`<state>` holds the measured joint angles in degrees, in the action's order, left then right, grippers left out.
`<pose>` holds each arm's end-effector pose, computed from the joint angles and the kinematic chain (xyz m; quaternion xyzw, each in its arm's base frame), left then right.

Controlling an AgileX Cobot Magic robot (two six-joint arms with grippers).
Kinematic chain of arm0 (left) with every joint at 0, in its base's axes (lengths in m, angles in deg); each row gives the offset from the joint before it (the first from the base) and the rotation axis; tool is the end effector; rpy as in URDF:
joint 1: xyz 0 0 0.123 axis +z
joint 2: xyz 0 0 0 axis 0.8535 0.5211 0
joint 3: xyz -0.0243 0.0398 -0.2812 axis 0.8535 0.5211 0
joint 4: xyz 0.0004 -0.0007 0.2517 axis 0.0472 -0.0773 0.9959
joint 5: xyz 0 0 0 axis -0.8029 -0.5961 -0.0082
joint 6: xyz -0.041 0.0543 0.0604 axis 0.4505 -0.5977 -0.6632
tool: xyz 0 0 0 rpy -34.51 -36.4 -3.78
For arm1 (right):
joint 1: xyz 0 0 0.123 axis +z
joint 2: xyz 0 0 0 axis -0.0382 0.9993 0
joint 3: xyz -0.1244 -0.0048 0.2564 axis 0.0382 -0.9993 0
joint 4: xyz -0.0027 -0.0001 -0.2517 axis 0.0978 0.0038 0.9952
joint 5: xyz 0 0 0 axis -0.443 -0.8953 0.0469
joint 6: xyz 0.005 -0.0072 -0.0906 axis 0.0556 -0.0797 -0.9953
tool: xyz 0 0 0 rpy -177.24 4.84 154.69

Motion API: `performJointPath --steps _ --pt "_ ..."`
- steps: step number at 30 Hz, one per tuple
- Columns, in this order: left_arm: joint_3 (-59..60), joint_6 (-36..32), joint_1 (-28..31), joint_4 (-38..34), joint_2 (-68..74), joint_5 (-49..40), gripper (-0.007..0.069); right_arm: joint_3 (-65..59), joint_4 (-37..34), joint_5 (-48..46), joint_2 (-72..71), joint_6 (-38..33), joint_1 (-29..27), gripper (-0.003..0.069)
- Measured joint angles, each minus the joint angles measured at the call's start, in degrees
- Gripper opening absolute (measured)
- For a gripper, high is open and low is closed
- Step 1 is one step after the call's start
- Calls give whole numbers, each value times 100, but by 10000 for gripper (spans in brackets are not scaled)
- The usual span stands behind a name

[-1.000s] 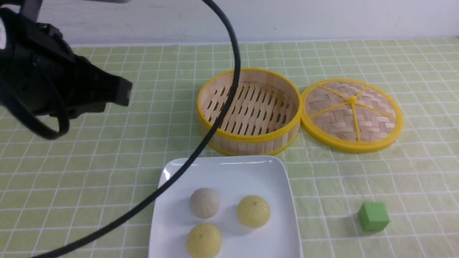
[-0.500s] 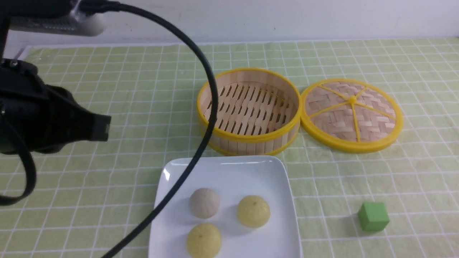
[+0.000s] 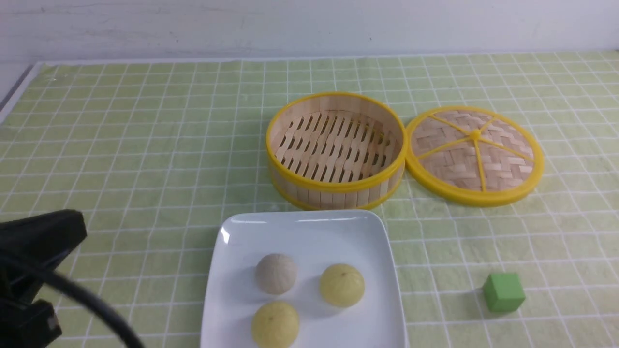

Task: Put the steamed buns into the plate on the green tablecloth.

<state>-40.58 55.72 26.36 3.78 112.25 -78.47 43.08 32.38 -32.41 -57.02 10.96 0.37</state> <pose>0.0755 -0.0406 0.3329 0.1329 0.7624 -0.2011 0.6005 0.0520 0.0000 0.1713 0.0367 0.8085 0.0374 0.5862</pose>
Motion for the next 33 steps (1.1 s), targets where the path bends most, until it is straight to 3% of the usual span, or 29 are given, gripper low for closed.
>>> performJointPath --steps 2,6,21,30,33 --pt "395 0 0 0 -161 728 20 0 0 0 0 0 0 143" --pt "861 0 0 0 -207 1260 26 0 0 0 0 0 0 149" --pt "1793 0 127 -117 -304 1354 36 0 16 0 0 -1 0 169" --pt "2824 -509 1713 -260 -1775 1345 44 0 16 0 0 -1 0 184" --pt "3209 -563 2590 -248 -2265 1141 48 0 16 0 0 -1 0 188"
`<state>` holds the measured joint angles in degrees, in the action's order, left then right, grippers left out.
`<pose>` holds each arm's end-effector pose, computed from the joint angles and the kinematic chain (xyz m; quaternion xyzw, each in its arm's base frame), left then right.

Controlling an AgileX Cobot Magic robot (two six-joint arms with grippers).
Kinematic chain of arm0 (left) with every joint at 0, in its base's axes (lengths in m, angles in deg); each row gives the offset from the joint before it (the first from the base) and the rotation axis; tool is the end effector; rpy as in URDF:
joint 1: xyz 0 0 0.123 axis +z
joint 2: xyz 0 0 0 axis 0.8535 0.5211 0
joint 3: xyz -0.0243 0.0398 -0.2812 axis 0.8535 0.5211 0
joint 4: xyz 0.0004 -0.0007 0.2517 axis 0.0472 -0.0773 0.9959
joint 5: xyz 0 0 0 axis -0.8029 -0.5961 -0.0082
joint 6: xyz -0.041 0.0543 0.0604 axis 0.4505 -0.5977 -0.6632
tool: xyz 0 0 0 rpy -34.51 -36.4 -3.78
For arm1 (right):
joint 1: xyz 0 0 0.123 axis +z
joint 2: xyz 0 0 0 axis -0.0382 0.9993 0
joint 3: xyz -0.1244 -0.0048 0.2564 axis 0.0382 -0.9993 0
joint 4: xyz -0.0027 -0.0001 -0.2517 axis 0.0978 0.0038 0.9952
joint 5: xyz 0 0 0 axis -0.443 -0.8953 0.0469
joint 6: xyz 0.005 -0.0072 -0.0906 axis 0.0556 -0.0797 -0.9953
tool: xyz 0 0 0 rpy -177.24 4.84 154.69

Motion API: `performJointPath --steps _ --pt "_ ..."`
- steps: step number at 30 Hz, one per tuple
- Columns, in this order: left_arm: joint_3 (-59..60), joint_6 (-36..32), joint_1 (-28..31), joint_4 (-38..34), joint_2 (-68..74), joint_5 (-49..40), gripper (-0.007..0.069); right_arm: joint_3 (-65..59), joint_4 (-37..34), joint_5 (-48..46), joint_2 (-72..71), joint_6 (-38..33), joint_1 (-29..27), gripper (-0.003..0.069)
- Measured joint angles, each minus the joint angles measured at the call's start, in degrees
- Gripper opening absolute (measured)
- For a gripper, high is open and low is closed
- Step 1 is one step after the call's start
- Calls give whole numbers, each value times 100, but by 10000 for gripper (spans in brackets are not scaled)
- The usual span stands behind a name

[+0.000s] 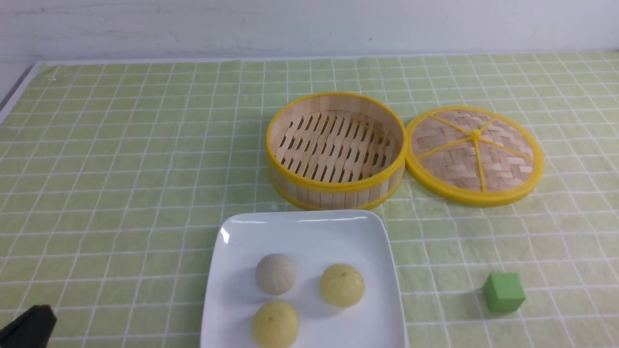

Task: Put the steamed buns into the plate on the green tablecloth.

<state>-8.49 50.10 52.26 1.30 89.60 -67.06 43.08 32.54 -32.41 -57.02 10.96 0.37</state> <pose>0.0568 -0.0040 0.1904 -0.0035 0.7641 -0.0571 0.6426 0.0520 -0.0001 0.1713 0.0360 0.8085 0.0362 0.5863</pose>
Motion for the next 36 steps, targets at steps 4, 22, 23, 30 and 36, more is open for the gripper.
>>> performJointPath --steps 4,22,23,30,36 --pt "150 0 675 30 -167 -434 54 0 0 0 0 0 0 192" --pt "144 -2 783 83 -188 -755 75 0 0 0 0 0 0 218" --pt "144 -2 783 83 -188 -755 77 0 0 0 0 0 0 220" --pt "144 -2 783 83 -188 -755 88 0 2 0 0 0 0 227" --pt "144 -2 783 83 -188 -757 90 0 2 0 0 0 0 235"
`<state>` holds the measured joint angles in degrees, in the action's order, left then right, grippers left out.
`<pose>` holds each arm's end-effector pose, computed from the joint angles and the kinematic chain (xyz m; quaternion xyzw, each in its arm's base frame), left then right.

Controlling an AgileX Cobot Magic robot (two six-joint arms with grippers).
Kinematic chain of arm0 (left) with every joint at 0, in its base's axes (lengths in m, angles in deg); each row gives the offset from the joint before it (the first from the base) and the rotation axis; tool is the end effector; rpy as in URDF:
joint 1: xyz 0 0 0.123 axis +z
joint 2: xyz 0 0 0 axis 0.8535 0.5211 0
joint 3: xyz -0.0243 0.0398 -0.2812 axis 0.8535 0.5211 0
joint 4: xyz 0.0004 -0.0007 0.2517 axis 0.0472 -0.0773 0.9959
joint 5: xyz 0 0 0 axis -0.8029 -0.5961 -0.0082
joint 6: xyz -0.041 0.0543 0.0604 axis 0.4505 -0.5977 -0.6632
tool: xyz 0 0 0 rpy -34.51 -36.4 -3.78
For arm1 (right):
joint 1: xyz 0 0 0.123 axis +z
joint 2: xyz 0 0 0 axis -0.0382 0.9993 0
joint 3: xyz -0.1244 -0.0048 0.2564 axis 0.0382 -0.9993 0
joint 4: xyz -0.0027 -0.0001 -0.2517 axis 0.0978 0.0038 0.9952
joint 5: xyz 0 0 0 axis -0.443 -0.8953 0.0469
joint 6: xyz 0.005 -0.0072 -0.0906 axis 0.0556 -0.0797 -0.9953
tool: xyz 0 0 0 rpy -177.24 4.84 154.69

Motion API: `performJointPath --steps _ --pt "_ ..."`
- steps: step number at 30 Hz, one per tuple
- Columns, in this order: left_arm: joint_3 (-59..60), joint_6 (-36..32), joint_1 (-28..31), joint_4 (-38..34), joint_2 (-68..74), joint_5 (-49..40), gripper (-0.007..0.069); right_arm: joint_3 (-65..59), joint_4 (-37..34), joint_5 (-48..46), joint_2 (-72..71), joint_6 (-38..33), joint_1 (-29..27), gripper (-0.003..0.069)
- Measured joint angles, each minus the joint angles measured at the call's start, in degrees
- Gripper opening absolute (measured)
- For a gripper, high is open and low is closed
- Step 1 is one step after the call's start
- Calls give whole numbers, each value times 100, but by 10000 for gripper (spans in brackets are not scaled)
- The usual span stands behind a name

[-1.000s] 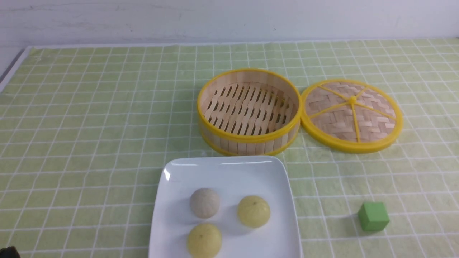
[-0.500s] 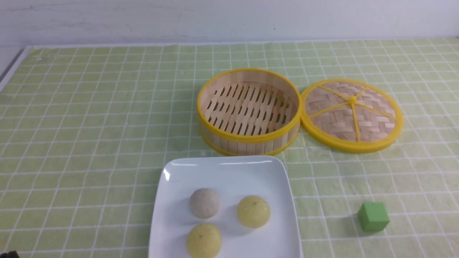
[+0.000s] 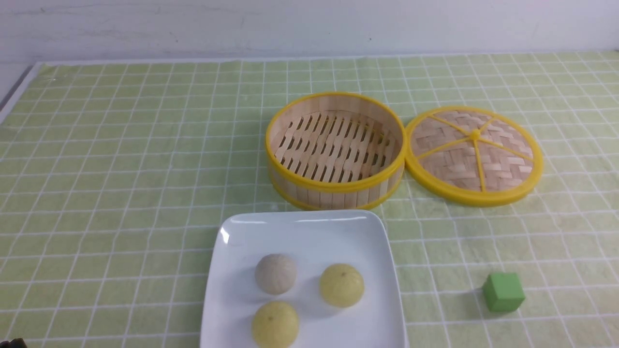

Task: Put the steamed buns into the plate on the green tablecloth.

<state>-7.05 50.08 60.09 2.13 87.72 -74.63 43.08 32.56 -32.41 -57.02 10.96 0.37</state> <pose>0.0526 0.0055 0.1722 -0.0594 0.8000 -0.0002 0.5970 0.0520 -0.0001 0.1713 0.0359 0.8085 0.0360 0.5863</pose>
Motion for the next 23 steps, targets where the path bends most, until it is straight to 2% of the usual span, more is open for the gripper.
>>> performJointPath --steps 23 --pt "0 -5 0 0 0 -5 104 0 0 0 0 0 0 239"
